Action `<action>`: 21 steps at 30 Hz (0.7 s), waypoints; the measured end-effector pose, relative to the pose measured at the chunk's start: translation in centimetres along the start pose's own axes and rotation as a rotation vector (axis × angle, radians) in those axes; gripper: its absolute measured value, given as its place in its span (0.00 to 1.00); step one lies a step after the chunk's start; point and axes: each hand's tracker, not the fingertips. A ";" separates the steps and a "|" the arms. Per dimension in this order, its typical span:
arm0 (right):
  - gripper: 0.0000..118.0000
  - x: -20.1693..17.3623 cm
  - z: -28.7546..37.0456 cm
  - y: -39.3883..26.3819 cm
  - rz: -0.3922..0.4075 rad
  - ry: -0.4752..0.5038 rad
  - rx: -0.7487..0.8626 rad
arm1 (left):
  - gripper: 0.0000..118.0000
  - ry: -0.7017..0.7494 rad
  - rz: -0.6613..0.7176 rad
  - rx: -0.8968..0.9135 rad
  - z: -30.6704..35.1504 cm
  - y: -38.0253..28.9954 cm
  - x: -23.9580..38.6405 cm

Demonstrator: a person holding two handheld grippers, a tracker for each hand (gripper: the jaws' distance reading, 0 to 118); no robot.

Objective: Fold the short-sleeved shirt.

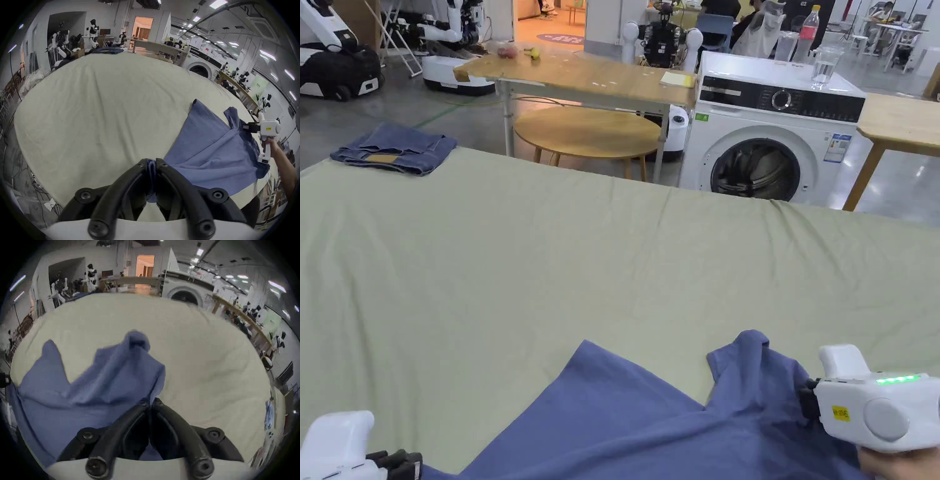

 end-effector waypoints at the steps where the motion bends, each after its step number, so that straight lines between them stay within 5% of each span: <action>1: 0.00 0.1 1.8 0.6 -0.014 0.008 0.035 | 0.03 -0.004 -0.004 0.042 0.3 0.5 0.3; 8: 0.00 2.0 15.1 5.9 0.032 -0.099 0.352 | 0.03 0.007 -0.103 0.234 2.7 7.4 4.2; 21: 0.00 9.9 32.6 18.6 -0.110 -0.294 0.751 | 0.03 0.025 -0.204 0.576 9.2 25.6 14.6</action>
